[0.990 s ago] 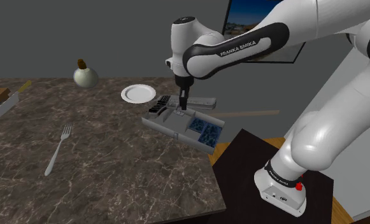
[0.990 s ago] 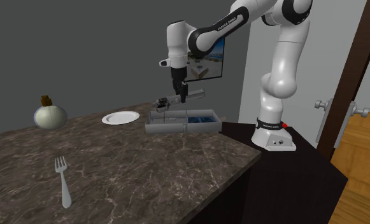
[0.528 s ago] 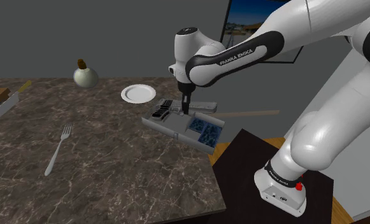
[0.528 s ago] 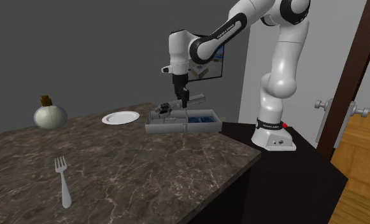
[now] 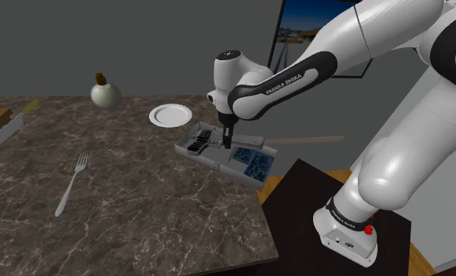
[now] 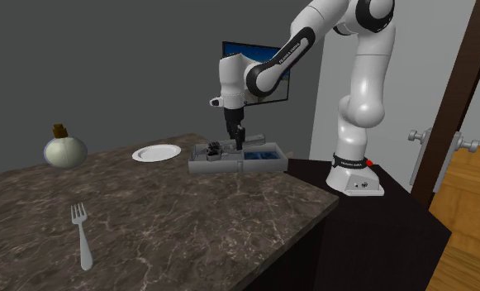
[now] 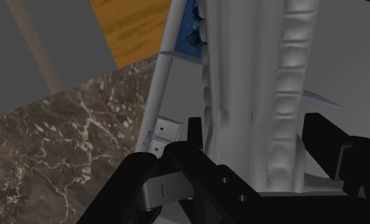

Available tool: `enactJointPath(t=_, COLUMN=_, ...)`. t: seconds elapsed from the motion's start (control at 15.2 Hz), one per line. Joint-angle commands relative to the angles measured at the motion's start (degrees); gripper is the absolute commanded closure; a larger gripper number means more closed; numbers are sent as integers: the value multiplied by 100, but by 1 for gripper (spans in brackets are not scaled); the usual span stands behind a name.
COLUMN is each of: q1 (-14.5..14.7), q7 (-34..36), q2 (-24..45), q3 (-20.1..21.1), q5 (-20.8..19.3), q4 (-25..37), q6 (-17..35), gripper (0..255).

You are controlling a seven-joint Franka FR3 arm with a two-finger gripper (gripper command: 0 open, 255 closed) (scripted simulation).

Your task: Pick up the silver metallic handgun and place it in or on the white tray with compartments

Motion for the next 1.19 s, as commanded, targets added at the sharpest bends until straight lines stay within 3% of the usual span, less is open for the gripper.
enactJointPath(t=0.0, q1=-6, q7=8, q2=33, q3=-4, q5=-19, q4=-35, q6=73, gripper=255)
enactJointPath(t=0.46, q1=-7, q7=9, q2=33, q3=-4, q5=-19, q4=-35, q6=73, gripper=255)
enactJointPath(t=0.53, q1=-7, q7=8, q2=32, q3=-5, q5=-20, q4=-39, q6=76, gripper=0)
enactJointPath(t=0.86, q1=-7, q7=9, q2=33, q3=-4, q5=-19, q4=-35, q6=73, gripper=0)
enactJointPath(t=1.12, q1=43, q7=-113, q2=-340, q3=23, q5=164, q4=350, q6=-669, gripper=0)
